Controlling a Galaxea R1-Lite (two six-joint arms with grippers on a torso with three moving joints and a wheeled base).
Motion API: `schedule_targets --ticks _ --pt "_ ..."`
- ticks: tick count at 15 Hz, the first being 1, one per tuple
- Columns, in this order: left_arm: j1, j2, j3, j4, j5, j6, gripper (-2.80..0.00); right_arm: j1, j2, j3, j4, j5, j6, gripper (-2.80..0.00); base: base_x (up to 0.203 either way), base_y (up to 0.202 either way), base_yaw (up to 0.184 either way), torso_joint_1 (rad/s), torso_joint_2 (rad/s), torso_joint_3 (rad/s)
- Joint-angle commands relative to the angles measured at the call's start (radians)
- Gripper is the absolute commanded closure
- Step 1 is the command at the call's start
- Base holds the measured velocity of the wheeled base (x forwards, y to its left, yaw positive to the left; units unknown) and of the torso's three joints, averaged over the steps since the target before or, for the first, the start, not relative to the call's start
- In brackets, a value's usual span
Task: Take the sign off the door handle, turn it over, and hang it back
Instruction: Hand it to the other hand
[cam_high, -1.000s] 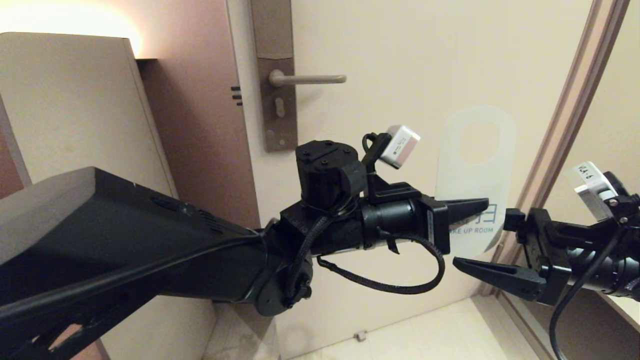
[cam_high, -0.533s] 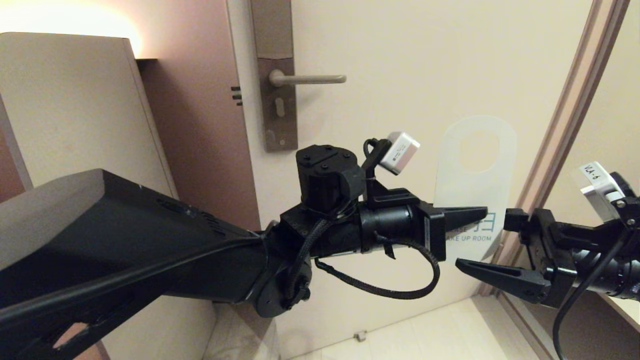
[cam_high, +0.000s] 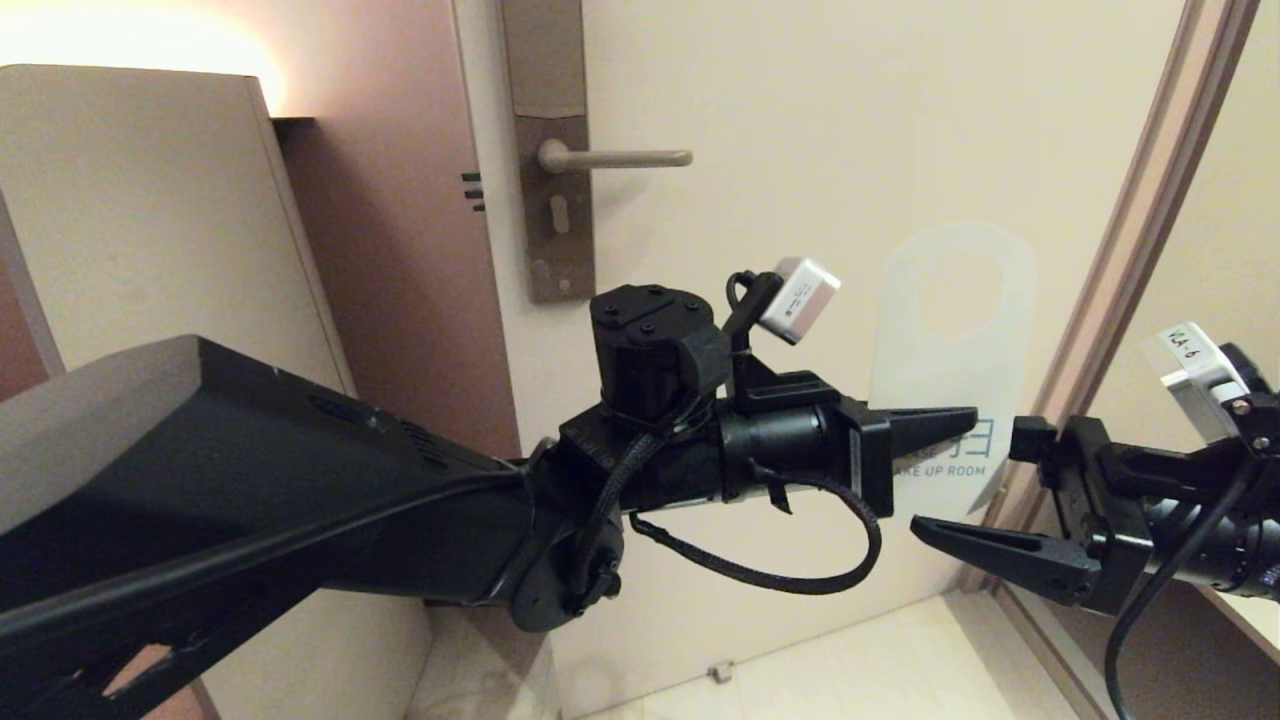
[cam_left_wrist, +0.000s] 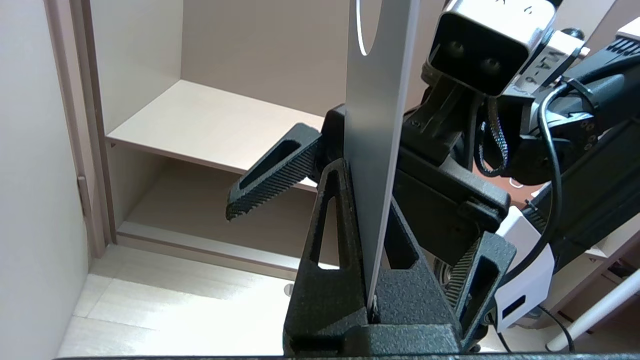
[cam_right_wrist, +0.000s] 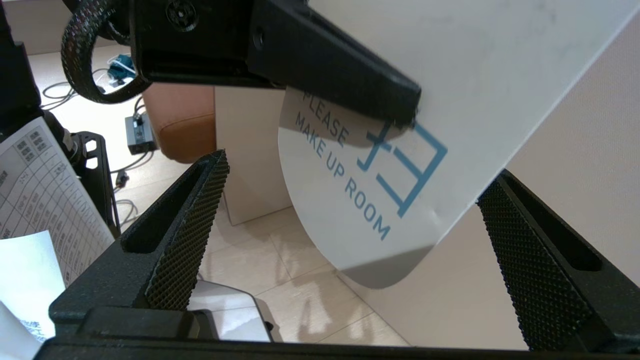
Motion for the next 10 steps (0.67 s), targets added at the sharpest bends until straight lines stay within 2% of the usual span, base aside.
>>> schedule_targets --ticks 1,10 --pt "0.000 -0.005 -0.005 -0.005 -0.004 -0.002 0.00 0.001 0.000 -0.004 -0.005 0.005 -0.001 -2.80 0.000 0.000 0.000 0.000 0.00 0.000" --pt "0.000 0.001 -0.008 -0.055 -0.039 0.036 0.00 0.001 -0.003 -0.008 -0.005 0.005 -0.001 -2.80 0.000 0.000 0.000 0.000 0.00 0.000"
